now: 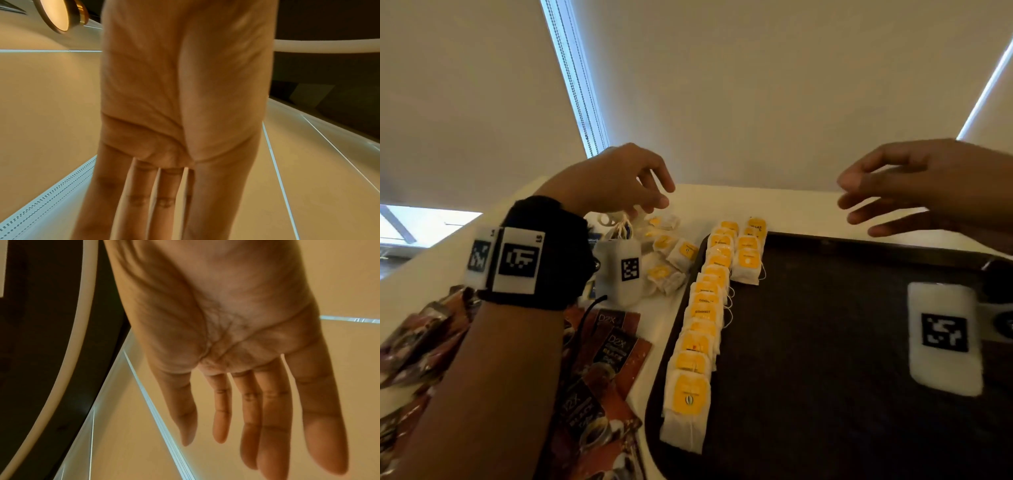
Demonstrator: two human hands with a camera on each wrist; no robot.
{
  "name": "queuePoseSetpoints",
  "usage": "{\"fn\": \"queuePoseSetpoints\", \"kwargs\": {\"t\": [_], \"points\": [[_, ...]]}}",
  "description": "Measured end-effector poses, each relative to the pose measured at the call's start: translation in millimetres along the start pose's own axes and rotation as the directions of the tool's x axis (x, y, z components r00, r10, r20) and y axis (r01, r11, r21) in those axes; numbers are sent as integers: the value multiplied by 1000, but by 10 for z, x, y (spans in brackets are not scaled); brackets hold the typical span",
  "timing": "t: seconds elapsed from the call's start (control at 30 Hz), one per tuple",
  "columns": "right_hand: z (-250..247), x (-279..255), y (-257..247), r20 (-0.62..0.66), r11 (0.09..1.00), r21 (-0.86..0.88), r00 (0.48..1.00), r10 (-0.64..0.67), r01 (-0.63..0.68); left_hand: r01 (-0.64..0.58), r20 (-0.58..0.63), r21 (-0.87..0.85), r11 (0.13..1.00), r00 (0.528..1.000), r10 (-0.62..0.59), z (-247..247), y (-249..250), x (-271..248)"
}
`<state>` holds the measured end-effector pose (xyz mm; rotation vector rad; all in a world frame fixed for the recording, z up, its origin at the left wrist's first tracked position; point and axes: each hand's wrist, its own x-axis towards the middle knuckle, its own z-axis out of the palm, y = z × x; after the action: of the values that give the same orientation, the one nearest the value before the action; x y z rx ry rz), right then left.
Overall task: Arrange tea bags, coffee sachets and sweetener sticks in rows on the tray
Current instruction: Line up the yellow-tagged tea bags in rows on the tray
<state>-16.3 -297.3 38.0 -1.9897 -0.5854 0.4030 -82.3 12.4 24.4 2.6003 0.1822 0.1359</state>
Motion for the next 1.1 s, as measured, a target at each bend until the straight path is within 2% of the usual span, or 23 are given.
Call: {"fn": "queuePoseSetpoints", "kwargs": {"t": [0.07,0.13,0.2,0.27,0.33,0.37,0.4,0.43,0.47,0.5,0.6,0.67,0.73,0.9,1.1], "points": [[-215,-86,25,-23,999,23,999,-42,43,47,34,27,999,998,-48,54,-18,25],[-433,-161,49,-43,994,80,996,-73,76,111,137,91,990,983,-123,139,2,76],[-671,-131,87,-78,984,166,995,-57,69,132,317,229,964,927,-202,249,81,121],[-892,-98,113,-82,976,210,995,-47,64,63,465,413,908,843,-270,344,192,150],[-997,-91,132,-27,951,307,1000,-14,21,-16,543,501,865,784,-300,429,282,171],[-1009,-95,161,-16,951,307,999,-30,33,-32,551,514,857,778,-301,463,269,187],[-996,-107,177,-7,954,294,998,-58,57,-26,541,529,848,781,-313,490,232,206],[-974,-98,175,-55,968,242,997,-55,67,-2,516,549,836,788,-337,506,192,208],[-957,-73,161,-197,972,217,979,-48,91,18,486,584,812,793,-367,521,146,203],[-953,-68,138,-262,975,201,964,-38,93,23,460,618,786,800,-385,533,101,202],[-915,-86,125,-205,976,184,976,-78,116,-34,458,622,782,826,-328,581,13,201],[-922,-74,125,-216,974,183,972,-93,134,-79,468,605,793,840,-274,586,7,203],[-935,-76,143,-188,970,180,973,-130,165,-60,469,562,825,844,-258,578,-18,226],[-833,-149,72,-194,966,236,979,-56,102,-24,483,434,901,850,-210,571,-137,291],[-687,-298,-24,-179,959,234,976,-121,162,12,398,232,973,911,-106,404,-198,281]]}}
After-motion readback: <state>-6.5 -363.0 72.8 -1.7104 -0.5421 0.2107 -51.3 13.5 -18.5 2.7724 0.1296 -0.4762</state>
